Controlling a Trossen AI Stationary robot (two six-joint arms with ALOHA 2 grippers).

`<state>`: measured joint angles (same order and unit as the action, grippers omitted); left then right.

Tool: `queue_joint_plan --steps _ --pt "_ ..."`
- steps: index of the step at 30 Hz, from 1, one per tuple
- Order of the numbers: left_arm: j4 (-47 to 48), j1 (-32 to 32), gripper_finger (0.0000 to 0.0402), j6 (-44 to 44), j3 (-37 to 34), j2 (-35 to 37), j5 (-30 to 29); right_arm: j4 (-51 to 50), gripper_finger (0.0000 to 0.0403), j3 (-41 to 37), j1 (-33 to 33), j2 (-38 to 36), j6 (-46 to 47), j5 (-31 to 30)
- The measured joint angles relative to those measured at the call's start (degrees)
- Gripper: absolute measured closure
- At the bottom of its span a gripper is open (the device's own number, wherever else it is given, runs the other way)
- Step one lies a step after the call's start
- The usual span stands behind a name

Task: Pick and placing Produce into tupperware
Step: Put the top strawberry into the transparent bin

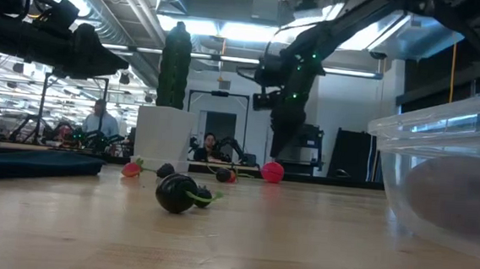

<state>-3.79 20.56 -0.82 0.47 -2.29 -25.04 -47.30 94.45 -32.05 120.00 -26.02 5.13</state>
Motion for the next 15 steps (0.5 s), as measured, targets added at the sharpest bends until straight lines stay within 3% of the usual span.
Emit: queue_joint_plan --steps 15 --pt "0.00 0.02 0.0104 0.00 0.00 -0.01 0.00 0.13 0.0040 0.00 0.50 3.14 0.02 -1.47"
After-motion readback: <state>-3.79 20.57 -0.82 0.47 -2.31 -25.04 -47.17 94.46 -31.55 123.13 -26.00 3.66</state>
